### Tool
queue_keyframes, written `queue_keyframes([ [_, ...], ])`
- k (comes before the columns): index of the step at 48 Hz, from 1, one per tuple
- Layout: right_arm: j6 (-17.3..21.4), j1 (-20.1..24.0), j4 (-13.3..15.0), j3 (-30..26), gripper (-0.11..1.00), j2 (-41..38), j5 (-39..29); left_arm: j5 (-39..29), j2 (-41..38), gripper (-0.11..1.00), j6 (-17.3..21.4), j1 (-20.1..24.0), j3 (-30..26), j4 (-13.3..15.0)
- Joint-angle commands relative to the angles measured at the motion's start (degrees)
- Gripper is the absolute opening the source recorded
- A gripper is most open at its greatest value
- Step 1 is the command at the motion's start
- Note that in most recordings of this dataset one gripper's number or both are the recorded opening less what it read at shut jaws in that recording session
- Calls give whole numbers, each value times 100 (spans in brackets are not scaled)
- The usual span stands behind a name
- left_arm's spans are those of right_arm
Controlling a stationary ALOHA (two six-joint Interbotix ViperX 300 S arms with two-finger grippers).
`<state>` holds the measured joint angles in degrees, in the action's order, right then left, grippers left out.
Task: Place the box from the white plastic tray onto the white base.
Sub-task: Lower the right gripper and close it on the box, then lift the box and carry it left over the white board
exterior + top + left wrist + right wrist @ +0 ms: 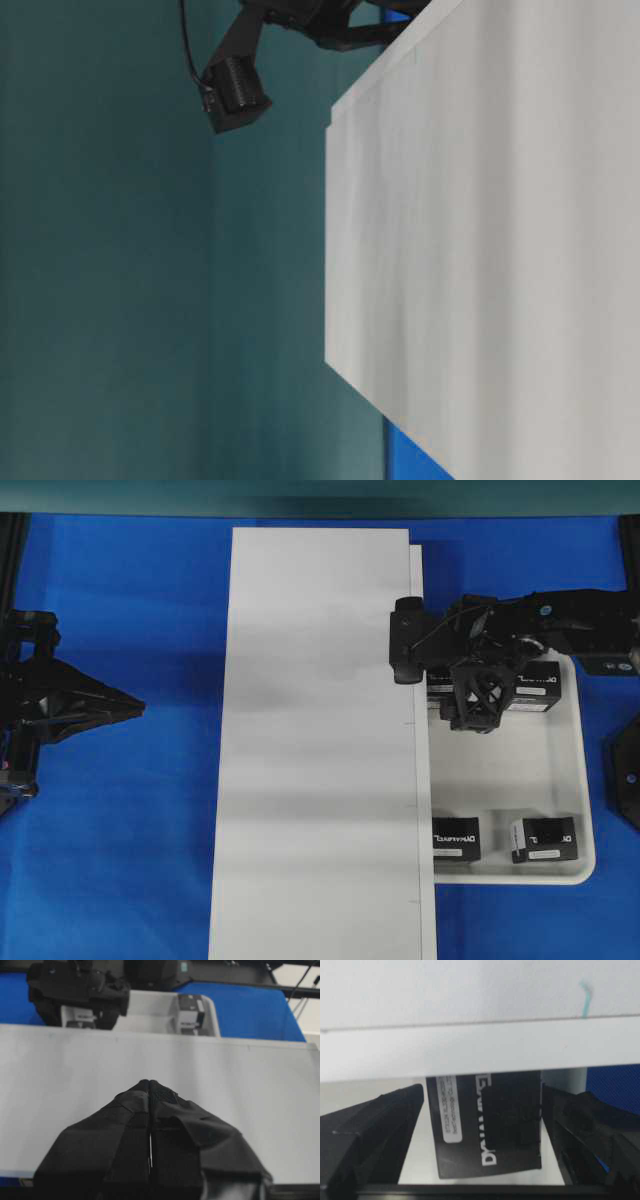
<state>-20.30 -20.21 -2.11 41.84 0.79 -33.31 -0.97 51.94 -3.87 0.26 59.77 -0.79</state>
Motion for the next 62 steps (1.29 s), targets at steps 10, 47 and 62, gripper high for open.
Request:
queue_keyframes([
  [10, 0, 53, -105, 44, 84, 0, 44, 9, -44, -7, -9, -9, -141, -9],
  [47, 97, -132, -105, -633, 61, 1749, -1942, 35, -53, -7, -26, -18, -132, 0],
  [62, -26, -404, -79, -1846, 61, 1881, -2971, 35, -53, -7, -26, -114, -149, -9],
])
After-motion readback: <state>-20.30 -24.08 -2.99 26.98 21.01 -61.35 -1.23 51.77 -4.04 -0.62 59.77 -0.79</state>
